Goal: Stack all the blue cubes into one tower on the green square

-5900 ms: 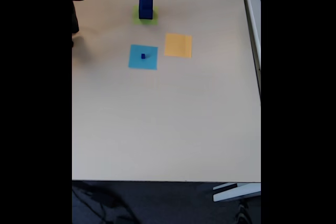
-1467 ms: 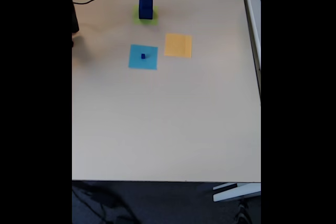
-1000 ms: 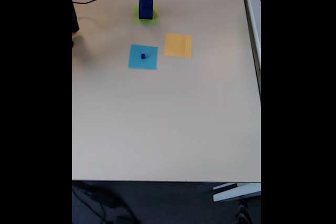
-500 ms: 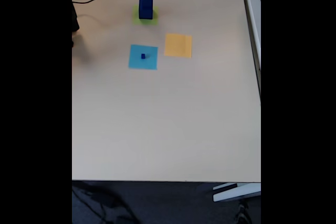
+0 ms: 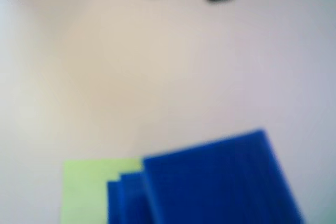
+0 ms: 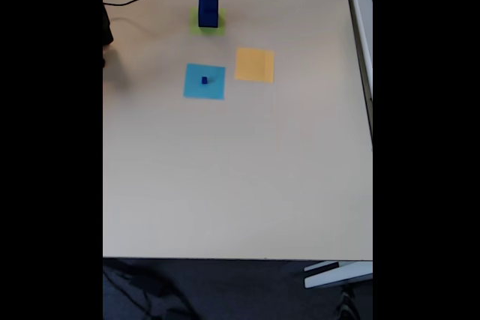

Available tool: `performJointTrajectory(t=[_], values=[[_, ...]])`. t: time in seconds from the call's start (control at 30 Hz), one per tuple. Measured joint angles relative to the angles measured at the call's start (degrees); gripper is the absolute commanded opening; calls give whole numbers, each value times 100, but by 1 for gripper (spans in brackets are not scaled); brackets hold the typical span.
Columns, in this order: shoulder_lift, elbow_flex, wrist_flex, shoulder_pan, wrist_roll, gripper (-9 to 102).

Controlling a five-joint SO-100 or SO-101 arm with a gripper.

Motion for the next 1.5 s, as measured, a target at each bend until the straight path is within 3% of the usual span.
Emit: performJointTrajectory(t=[0.4,1.5], values=[[255,993,-905,0,-44,0],[264,1230,-1301,211,-237,0]])
